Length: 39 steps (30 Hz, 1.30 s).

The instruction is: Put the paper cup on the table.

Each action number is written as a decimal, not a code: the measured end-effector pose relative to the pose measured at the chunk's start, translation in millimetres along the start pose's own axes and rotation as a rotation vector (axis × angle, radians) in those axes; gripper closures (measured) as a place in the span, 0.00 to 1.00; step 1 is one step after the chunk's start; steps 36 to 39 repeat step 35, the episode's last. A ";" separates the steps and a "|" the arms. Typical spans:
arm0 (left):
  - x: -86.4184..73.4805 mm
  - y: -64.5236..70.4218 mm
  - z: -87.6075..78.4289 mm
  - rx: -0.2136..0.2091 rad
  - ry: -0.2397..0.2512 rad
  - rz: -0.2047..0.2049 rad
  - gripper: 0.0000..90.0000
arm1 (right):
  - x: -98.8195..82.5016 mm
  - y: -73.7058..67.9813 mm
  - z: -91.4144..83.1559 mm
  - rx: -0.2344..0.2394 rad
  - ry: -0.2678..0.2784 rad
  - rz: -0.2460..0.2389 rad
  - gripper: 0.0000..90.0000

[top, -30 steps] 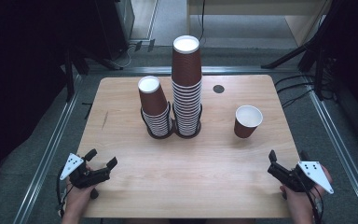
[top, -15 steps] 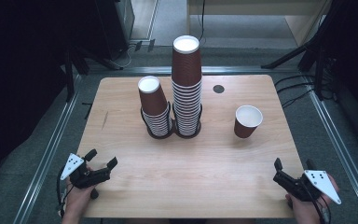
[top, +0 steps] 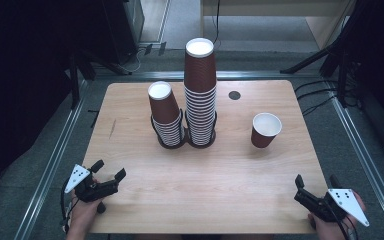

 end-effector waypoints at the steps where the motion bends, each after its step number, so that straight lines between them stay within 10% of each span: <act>1: 0.1 0.0 0.0 0.000 0.001 -0.001 0.00 | 0.1 -1.0 -1.1 0.005 0.004 0.004 0.00; 39: 0.4 0.2 0.4 -0.002 0.002 -0.003 0.00 | -7.2 -3.3 -2.5 0.030 -0.058 0.007 0.00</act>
Point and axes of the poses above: each handheld gripper's, and its own axes: z roughly forward along the jaws, x roughly out of its top, y roughly to its right, the point moved 7 cm from there along z, roughly forward along the jaws, and after that the axes turned 15 degrees about -z, right-handed, at the moved point
